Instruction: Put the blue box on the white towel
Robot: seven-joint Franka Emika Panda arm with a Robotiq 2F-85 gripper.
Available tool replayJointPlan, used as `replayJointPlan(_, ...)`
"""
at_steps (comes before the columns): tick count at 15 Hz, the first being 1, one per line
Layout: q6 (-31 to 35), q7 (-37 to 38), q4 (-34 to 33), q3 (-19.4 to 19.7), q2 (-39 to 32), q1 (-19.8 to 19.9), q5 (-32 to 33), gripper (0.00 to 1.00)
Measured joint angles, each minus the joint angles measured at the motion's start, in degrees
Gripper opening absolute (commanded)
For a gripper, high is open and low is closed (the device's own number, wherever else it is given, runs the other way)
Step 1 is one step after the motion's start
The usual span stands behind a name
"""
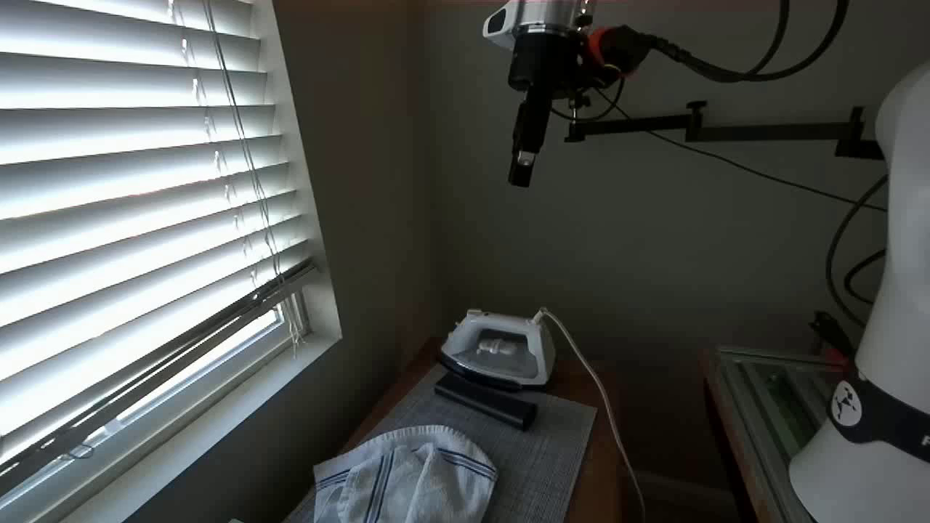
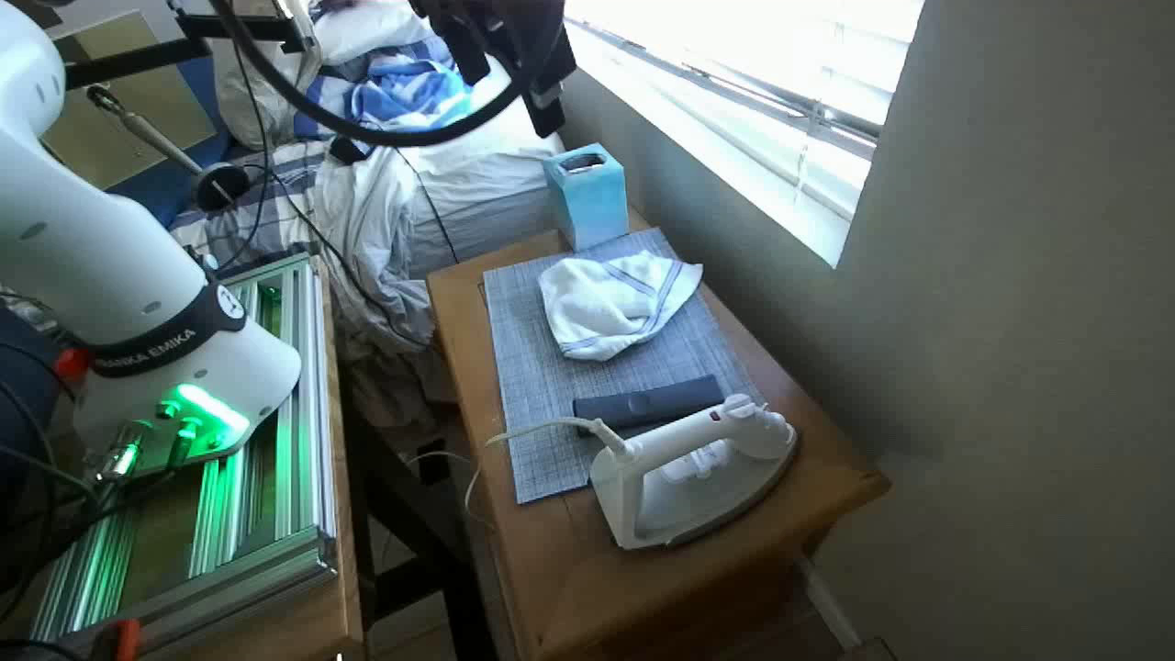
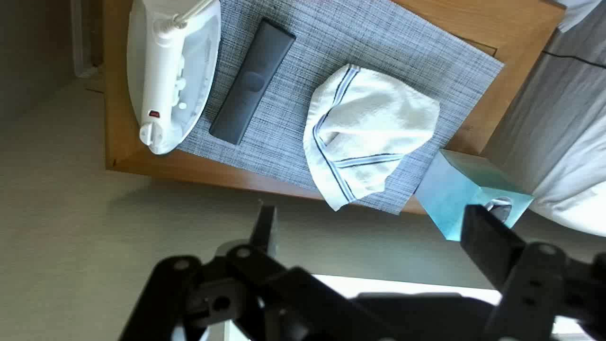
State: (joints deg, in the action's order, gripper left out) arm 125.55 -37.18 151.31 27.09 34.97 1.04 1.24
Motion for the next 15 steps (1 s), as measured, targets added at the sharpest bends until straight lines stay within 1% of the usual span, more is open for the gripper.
replayJointPlan(11, 0.0, 0.0, 0.0, 0.0, 0.0, 0.0, 0.0, 1.0)
replayJointPlan(13, -0.02, -0.04, 0.0, -0.51, -0.11, 0.37, -0.03, 1.0)
replayJointPlan(15, -0.65, -2.33, -0.13, -0.76, -0.89, 0.0, -0.35, 1.0)
